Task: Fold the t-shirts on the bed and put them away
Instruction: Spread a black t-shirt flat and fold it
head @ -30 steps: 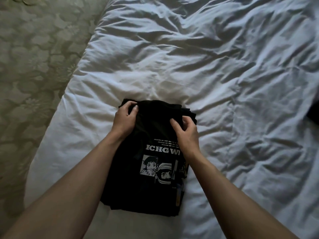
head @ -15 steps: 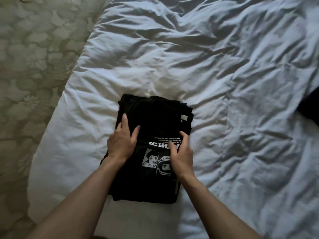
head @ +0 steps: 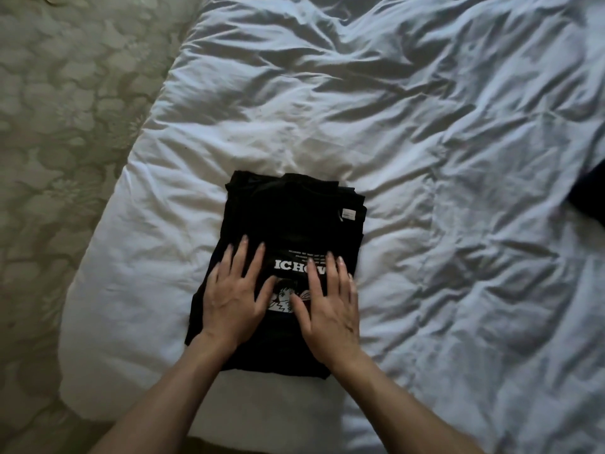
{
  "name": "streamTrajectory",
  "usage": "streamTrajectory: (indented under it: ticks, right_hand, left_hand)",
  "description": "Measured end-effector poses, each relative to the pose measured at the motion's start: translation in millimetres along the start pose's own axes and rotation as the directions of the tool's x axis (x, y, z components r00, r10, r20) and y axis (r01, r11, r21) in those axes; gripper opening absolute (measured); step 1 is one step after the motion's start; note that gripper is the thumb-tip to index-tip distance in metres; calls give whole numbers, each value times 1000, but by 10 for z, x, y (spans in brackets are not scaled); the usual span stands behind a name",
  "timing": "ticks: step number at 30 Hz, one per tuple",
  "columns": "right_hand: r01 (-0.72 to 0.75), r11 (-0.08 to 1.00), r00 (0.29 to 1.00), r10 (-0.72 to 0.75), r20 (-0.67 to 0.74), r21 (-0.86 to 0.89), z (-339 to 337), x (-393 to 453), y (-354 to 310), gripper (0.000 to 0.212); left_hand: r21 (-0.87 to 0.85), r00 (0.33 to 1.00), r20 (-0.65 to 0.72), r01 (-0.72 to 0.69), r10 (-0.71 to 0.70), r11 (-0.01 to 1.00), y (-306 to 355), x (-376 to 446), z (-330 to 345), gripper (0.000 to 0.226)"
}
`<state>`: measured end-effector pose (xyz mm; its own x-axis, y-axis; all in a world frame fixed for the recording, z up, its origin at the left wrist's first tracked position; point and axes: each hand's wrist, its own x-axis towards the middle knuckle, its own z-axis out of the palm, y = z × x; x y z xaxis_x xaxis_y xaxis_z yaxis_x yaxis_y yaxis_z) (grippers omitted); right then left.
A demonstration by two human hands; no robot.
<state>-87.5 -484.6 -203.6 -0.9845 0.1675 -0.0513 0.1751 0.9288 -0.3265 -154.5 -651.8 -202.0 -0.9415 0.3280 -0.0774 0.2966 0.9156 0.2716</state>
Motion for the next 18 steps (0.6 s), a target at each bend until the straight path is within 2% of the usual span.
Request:
streamTrajectory:
  ticks: [4,6,7,8,9,10,11,12,15,18]
  right_hand:
    - [-52,997,997,54,46,-50,35,29,6,70]
    - [-32,998,999,31,-8,-57,-17,86,-24,69]
    - [4,999,999,-6,-54,-45,-53,131,-38,66]
    - [61,998,994,-64,-93,-31,-92,193,-49,62]
    - [134,991,984,-136,-116,-27,-118,284,-60,58]
    - [203,978,972,-206,-113,-41,-129,399,-59,55]
    - [253,965,962,-259,-89,-71,-122,532,-38,54]
    - [270,957,959,-277,-53,-104,-102,666,-15,55]
    - [207,962,978,-200,61,-175,-66,962,150,65]
    - [210,959,977,-196,86,-193,-43,1008,261,71]
  left_hand:
    - [-88,998,-15,52,-54,995,-59,40,24,58]
    - [-162,980,-104,154,-172,975,-13,52,-66,58]
    - [-169,968,-168,159,-187,973,34,29,-118,58]
    - [-145,967,-220,102,-132,984,92,-22,-155,58]
    - [-108,971,-236,-6,-20,994,151,-105,-178,57]
    - [-76,972,-217,-110,91,991,199,-203,-161,56]
    - [-50,974,-174,-156,145,987,208,-289,-111,57]
    - [-29,985,-120,-125,121,992,162,-360,-51,59]
    - [-51,992,-26,124,-126,991,-67,-487,93,62]
    - [-201,976,-45,202,-215,959,-116,-457,105,59]
